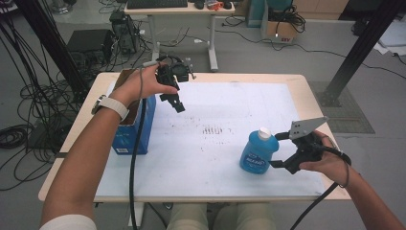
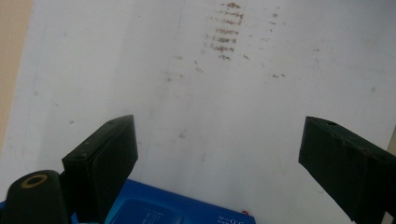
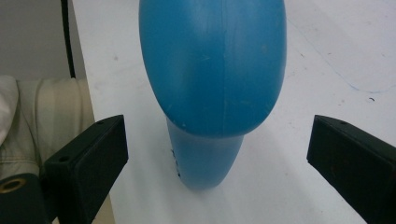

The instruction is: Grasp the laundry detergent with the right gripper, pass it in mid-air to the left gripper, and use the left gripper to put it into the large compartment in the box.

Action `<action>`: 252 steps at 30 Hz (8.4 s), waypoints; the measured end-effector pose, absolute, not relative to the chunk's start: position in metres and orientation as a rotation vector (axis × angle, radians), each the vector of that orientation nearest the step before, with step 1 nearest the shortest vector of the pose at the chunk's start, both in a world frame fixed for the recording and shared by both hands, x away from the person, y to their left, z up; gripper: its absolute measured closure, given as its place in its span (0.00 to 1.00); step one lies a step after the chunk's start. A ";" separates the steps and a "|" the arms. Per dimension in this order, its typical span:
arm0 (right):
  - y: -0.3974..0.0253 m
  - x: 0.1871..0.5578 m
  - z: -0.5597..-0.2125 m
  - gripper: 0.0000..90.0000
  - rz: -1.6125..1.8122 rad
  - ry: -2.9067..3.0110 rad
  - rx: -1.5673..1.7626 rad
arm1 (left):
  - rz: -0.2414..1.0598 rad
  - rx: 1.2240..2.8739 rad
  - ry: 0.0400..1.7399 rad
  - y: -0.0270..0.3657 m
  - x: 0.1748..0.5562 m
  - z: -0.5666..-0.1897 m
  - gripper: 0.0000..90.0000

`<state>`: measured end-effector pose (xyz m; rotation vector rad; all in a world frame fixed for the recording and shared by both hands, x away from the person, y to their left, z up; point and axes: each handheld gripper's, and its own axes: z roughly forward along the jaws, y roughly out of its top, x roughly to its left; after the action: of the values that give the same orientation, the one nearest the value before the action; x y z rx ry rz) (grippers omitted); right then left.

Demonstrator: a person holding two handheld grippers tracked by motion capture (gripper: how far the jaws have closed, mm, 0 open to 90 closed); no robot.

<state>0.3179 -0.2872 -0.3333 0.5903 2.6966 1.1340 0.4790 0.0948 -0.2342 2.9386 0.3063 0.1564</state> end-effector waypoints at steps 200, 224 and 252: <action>-0.282 0.323 -0.343 0.09 1.242 2.665 0.550 | 0.171 2.925 0.346 0.098 0.481 -0.238 0.14; -0.277 0.324 -0.348 0.09 1.240 2.672 0.589 | 0.176 2.921 0.352 0.099 0.482 -0.238 0.14; -0.267 0.329 -0.365 0.14 1.310 2.610 0.552 | 0.179 2.919 0.372 0.101 0.482 -0.239 0.14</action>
<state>0.3287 -0.2673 -0.3650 0.5518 2.6096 1.3101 0.4816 0.1008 -0.2388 2.9192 0.3724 0.1790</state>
